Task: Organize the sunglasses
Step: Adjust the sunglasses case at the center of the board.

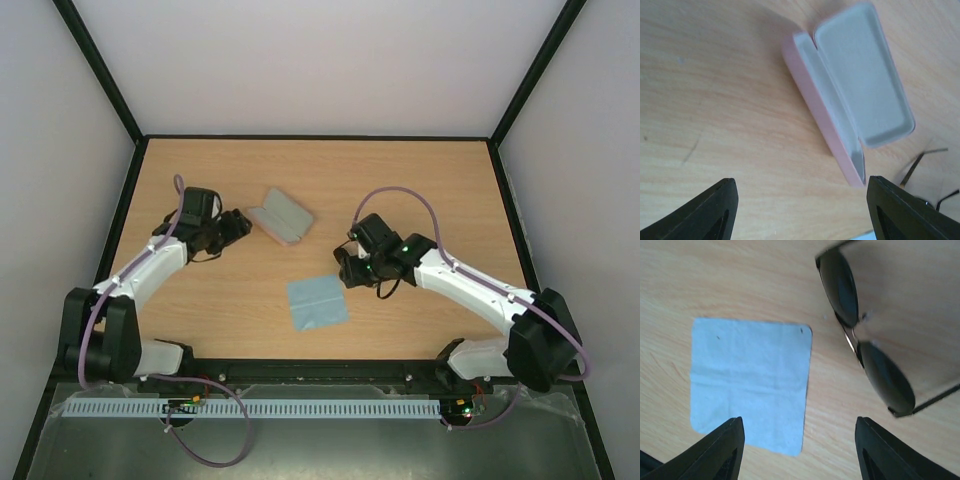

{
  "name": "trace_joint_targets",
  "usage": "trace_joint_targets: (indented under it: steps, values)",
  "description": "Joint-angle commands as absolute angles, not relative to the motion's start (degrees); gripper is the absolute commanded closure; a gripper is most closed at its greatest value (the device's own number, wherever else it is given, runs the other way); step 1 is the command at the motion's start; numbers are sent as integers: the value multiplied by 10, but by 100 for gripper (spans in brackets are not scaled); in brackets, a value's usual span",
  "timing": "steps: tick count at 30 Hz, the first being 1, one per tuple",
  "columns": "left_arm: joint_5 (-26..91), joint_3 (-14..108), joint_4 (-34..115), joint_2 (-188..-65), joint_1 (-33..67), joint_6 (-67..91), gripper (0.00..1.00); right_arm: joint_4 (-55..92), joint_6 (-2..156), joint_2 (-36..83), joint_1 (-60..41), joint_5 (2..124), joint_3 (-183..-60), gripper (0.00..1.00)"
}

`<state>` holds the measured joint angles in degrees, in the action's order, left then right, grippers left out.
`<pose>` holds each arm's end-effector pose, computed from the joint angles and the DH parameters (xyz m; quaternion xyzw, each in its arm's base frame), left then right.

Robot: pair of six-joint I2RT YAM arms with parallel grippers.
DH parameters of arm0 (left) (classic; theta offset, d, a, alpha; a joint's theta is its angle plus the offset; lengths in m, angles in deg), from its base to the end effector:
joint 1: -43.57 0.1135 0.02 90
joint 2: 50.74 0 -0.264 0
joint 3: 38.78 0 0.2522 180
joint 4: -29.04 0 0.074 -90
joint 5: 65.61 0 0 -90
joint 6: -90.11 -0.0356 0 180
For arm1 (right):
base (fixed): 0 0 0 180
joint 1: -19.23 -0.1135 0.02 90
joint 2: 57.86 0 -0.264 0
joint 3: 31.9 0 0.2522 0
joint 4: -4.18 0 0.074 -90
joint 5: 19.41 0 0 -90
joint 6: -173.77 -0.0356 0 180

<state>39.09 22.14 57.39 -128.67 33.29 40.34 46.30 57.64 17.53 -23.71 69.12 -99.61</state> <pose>0.2760 -0.0592 0.2207 -0.1901 0.8989 -0.2677 0.2902 0.2000 0.1874 0.2516 -0.1416 0.9283 0.2047 0.2762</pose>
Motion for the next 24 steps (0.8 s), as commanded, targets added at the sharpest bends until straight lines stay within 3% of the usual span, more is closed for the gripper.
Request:
trace_joint_targets:
  steps: [1, 8, 14, 24]
  values:
    - [384, 188, 629, -1259, 312, 392, 26, 472, 515, 162, -245, 662, -940, 39]
    - [373, 144, 622, -1239, 293, 396, 26, 439, 493, 200, -288, 714, -913, 46]
    - [372, 133, 606, -1245, 285, 400, 26, 418, 496, 315, -303, 769, -966, 64]
    - [375, 126, 600, -1242, 281, 400, 26, 418, 515, 406, -300, 821, -1023, 67]
